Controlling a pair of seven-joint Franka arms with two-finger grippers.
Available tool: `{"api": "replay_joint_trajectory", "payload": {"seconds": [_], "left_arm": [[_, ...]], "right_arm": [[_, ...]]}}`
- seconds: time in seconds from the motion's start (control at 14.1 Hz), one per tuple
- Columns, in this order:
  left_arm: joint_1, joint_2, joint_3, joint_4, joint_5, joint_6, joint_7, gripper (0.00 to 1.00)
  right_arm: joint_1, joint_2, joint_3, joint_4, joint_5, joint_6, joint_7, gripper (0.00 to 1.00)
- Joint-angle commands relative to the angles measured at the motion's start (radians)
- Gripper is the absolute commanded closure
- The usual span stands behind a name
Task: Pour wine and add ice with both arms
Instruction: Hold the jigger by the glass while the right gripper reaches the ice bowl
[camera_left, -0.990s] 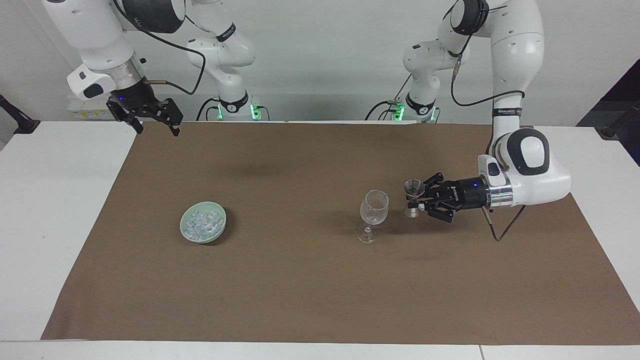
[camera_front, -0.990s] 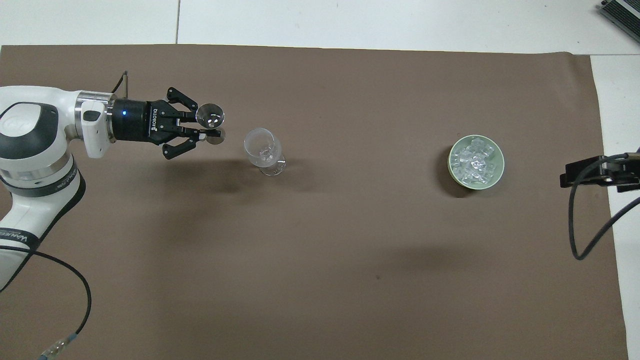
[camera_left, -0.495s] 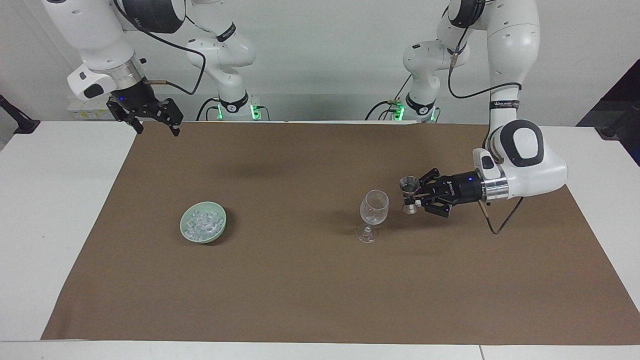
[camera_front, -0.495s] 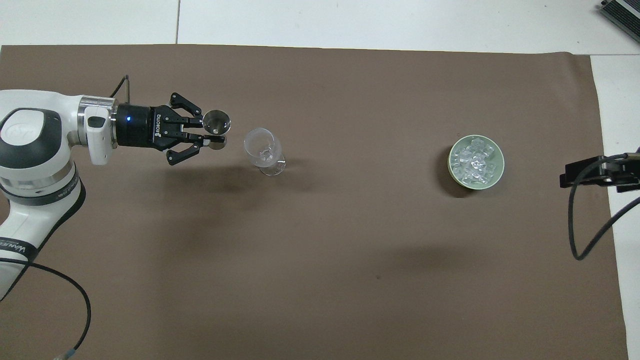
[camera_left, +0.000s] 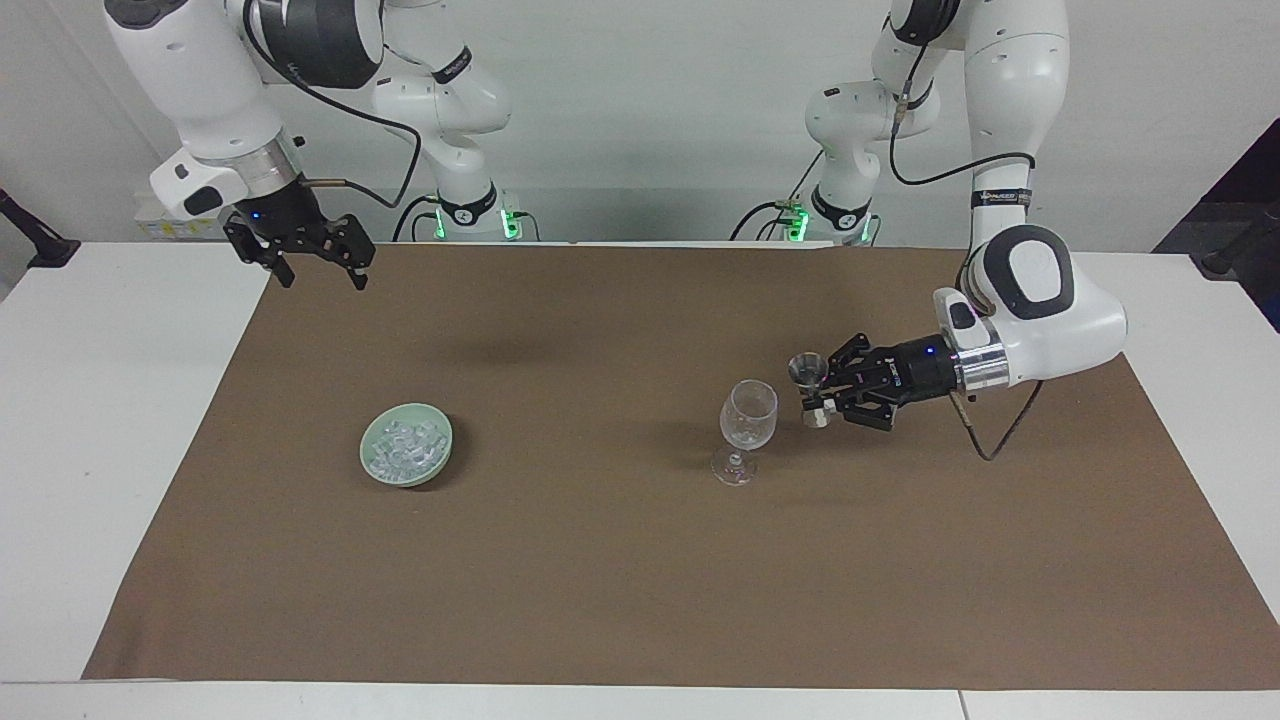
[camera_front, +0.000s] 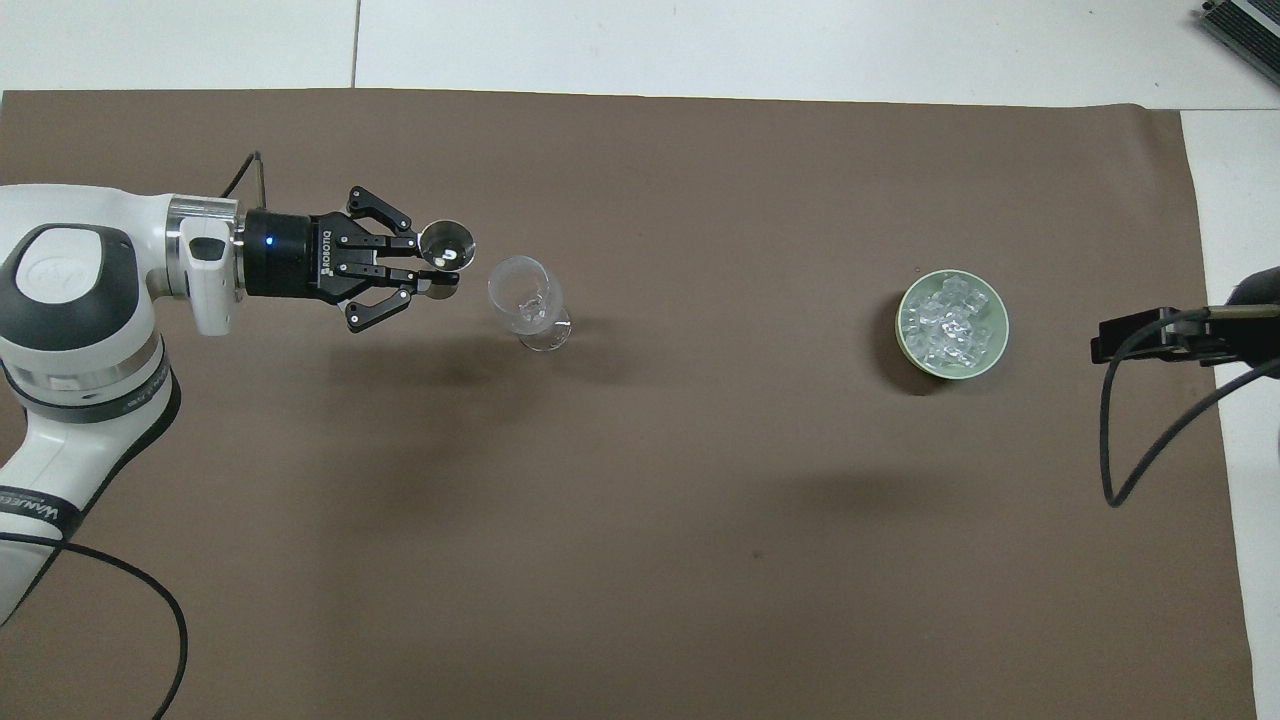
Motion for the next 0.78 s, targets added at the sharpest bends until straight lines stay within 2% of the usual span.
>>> {"api": "replay_joint_trajectory", "payload": {"seconds": [0.0, 0.35, 0.71], "left_arm": [[-0.027, -0.054, 0.02, -0.051, 0.01, 0.049, -0.015, 0.94], [-0.029, -0.076, 0.02, -0.043, 0.088, 0.114, -0.058, 0.94], [-0.038, -0.081, 0.02, -0.049, 0.109, 0.121, -0.1, 0.94]], "right_arm": [[-0.006, 0.029, 0.015, -0.037, 0.024, 0.085, -0.158, 0.0], [-0.006, 0.122, 0.016, -0.055, 0.029, 0.173, -0.265, 0.0], [-0.006, 0.14, 0.018, -0.103, 0.03, 0.241, -0.326, 0.0]]}}
